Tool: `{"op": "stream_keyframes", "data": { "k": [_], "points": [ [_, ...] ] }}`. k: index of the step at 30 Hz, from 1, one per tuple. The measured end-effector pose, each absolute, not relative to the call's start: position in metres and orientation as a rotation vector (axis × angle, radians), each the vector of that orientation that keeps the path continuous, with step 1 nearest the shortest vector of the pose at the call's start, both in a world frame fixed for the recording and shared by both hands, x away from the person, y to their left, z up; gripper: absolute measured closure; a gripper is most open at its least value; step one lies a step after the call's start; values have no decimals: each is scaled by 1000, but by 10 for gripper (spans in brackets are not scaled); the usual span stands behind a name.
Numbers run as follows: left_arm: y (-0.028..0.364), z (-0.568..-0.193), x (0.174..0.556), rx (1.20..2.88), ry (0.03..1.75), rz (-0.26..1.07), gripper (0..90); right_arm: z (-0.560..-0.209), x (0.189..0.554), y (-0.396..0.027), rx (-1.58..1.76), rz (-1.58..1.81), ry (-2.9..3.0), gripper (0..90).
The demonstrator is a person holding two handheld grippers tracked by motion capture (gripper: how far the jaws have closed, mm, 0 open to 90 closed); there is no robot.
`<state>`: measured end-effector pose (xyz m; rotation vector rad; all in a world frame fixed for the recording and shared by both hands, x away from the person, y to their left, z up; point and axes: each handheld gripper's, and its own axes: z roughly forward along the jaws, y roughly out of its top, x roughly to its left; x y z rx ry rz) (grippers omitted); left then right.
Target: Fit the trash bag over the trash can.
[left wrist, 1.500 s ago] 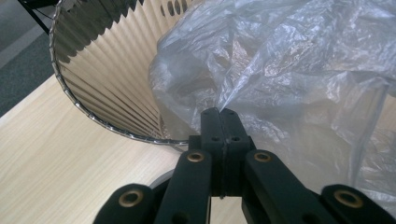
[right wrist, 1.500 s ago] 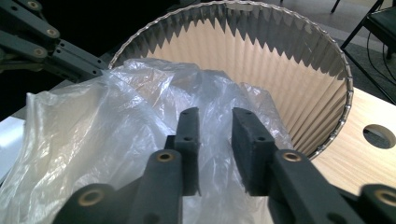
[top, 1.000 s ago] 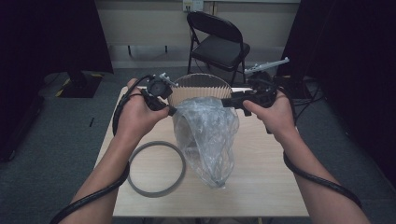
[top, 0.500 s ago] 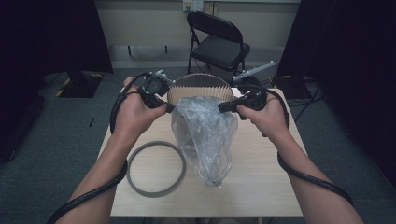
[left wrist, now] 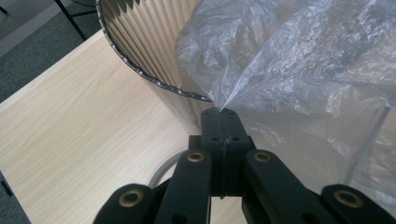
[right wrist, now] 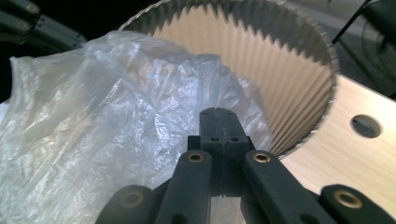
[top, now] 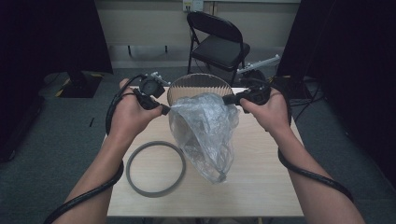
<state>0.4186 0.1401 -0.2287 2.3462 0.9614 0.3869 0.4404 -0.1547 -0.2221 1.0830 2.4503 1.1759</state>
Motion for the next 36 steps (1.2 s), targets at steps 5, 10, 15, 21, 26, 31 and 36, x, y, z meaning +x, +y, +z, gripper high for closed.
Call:
{"op": "stream_keyframes", "data": {
  "k": [5,10,15,21,26,31,36],
  "points": [
    [140,-229,420,2333,955,381,900,-224,446,-161,1137,1206,2405,900],
    [141,-232,423,2338,977,390,900,-223,448,-164,1125,1245,2373,760],
    [144,-233,423,2331,994,400,900,-220,443,-176,1122,1225,2358,707],
    [147,-237,422,2334,1057,421,900,-220,436,-183,1133,1163,2338,590],
    [149,-238,421,2329,1054,409,900,-224,435,-191,1140,1152,2372,578],
    [147,-239,421,2322,1040,395,900,-235,433,-183,1118,1127,2443,559],
    [146,-242,420,2302,1030,381,900,-244,434,-172,1096,1130,2466,595]
  ]
}}
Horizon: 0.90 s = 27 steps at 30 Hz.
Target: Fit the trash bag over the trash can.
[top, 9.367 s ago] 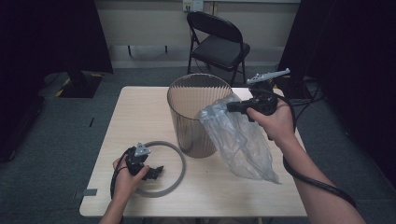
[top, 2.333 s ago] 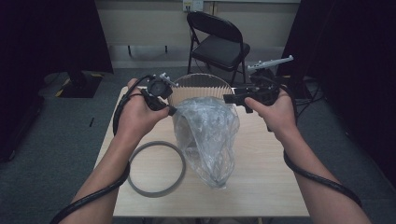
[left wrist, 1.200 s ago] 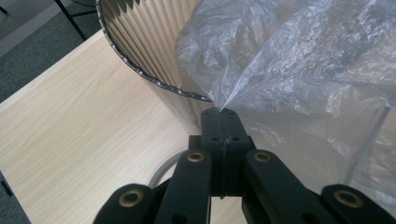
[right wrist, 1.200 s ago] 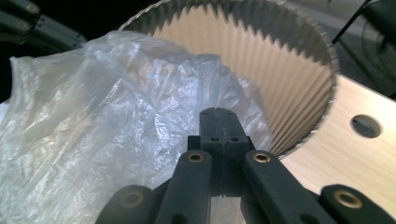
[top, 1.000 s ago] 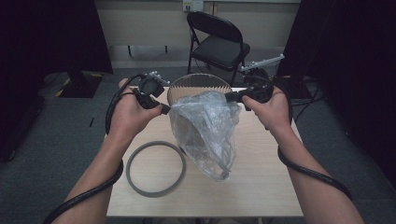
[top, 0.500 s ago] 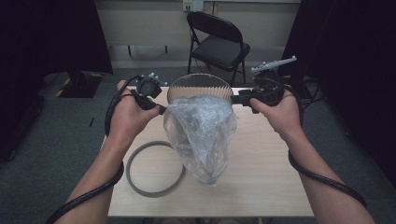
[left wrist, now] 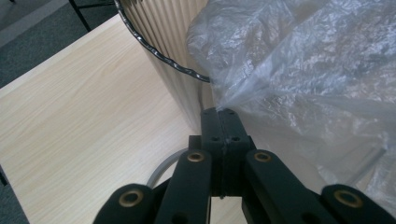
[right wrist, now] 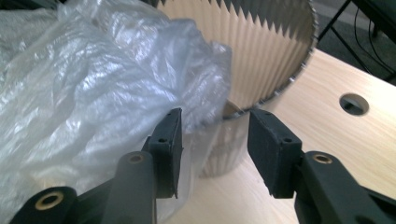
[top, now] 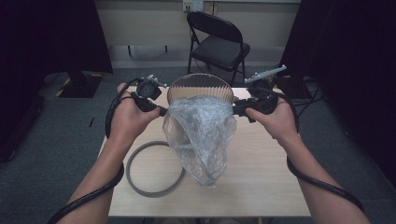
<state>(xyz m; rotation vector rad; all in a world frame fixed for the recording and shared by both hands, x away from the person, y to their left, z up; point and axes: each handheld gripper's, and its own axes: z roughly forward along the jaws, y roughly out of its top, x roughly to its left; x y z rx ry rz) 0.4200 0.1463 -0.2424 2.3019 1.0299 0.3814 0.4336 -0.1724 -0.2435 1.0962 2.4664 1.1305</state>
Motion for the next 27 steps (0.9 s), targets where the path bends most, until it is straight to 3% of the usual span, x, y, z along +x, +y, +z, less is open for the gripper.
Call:
{"op": "stream_keyframes", "data": {
  "k": [4,7,9,27],
  "points": [
    [147,-242,420,2293,1027,379,900,-246,434,-168,1118,1127,2482,677],
    [148,-242,419,2288,1023,394,900,-246,435,-170,1118,1145,2500,857],
    [151,-241,419,2291,1029,413,900,-247,436,-172,1133,1162,2500,900],
    [176,-256,436,2223,1134,433,900,-263,463,-192,1232,1143,2345,900]
  ]
}}
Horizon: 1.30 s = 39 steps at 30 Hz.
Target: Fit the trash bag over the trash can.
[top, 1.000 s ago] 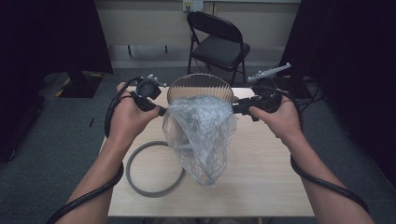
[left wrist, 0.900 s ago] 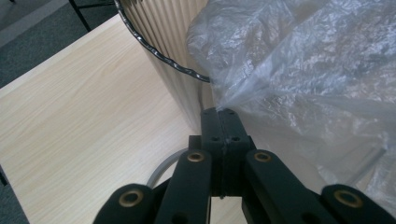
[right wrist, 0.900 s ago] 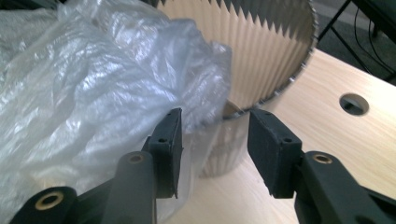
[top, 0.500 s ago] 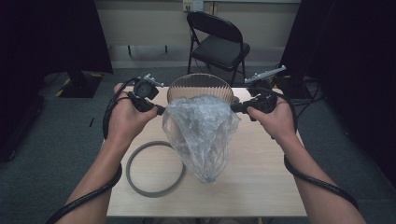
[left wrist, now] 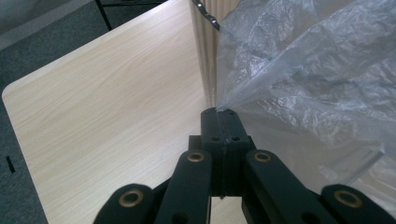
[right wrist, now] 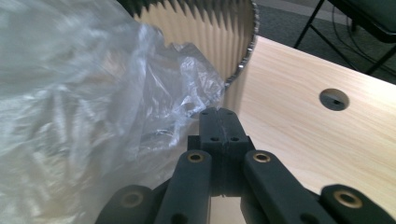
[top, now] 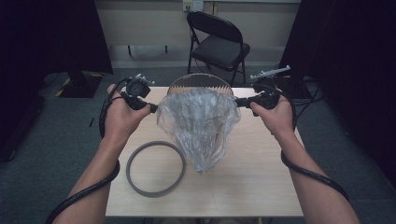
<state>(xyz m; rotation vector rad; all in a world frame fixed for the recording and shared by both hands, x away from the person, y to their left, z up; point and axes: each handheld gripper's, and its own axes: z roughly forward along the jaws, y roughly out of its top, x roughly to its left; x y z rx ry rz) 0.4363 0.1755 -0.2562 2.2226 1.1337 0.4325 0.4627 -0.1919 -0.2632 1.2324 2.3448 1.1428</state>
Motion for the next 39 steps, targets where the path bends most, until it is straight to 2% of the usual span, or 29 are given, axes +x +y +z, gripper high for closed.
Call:
{"op": "stream_keyframes", "data": {
  "k": [11,21,30,36,38,39],
  "points": [
    [175,-275,452,2232,1152,391,900,-283,482,-198,1274,1160,2312,900],
    [173,-291,464,2224,1162,377,900,-311,497,-200,1269,1040,2334,900],
    [175,-284,454,2203,1152,350,900,-291,483,-215,1258,1147,2297,900],
    [172,-277,446,2195,1140,375,900,-282,464,-223,1228,1174,2287,682],
    [171,-274,443,2193,1137,378,900,-279,457,-227,1215,1176,2299,636],
    [170,-273,442,2187,1131,376,900,-278,454,-228,1205,1170,2295,580]
  ]
}}
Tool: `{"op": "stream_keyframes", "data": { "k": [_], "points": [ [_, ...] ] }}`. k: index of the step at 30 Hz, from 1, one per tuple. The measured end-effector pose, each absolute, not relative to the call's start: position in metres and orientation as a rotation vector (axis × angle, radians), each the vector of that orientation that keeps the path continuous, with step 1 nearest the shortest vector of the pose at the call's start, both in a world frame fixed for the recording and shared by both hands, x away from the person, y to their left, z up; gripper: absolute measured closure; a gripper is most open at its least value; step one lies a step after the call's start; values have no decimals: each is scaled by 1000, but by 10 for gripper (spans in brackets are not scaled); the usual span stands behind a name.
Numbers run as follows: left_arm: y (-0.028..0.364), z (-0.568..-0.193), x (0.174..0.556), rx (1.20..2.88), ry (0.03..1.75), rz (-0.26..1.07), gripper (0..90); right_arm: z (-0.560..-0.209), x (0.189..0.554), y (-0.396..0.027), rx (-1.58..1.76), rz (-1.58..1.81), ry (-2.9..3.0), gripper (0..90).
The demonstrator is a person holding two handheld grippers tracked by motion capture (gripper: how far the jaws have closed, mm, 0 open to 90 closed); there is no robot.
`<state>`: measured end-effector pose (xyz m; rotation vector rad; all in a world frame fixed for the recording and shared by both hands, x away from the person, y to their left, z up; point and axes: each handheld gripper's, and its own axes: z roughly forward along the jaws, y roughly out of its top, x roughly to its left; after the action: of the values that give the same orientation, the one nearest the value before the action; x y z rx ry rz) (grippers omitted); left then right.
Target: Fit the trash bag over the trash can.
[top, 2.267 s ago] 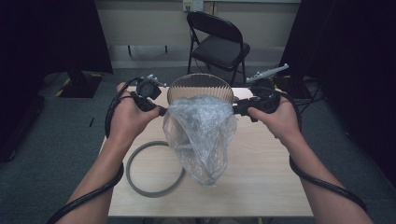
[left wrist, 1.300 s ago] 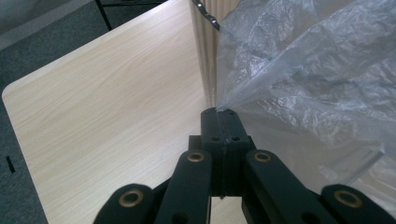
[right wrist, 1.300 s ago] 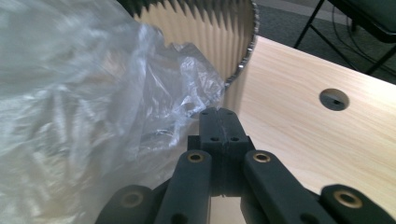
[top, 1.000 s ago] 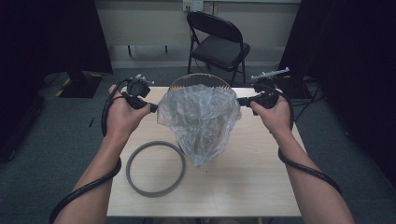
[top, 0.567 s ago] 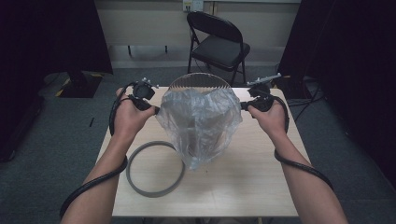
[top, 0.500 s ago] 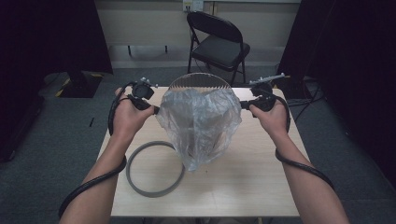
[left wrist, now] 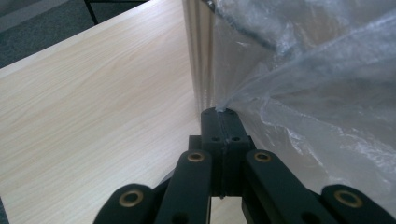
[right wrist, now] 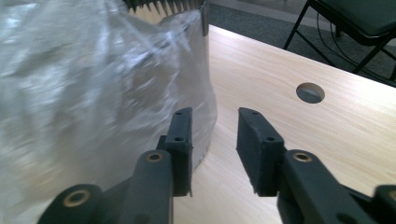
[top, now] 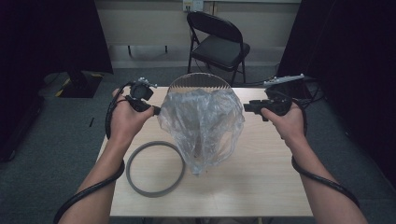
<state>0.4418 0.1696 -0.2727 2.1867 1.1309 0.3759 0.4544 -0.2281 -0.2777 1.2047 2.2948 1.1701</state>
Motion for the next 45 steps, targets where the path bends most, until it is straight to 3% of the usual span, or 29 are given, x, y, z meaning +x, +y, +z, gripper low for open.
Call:
{"op": "stream_keyframes", "data": {
  "k": [5,9,12,16,21,25,45],
  "points": [
    [165,-267,436,2192,1119,395,900,-272,445,-226,1176,1232,2304,441],
    [164,-266,437,2190,1110,414,900,-273,445,-212,1149,1219,2326,445],
    [167,-266,440,2193,1114,421,900,-275,451,-203,1166,1209,2342,470],
    [173,-268,444,2182,1117,420,900,-276,459,-198,1164,1227,2370,568],
    [178,-272,448,2169,1112,430,900,-280,467,-198,1191,1220,2413,709],
    [180,-272,450,2156,1096,448,900,-281,471,-195,1184,1233,2423,894],
    [180,-276,469,2141,1132,494,900,-262,485,-194,1201,1276,2258,900]
  ]
}}
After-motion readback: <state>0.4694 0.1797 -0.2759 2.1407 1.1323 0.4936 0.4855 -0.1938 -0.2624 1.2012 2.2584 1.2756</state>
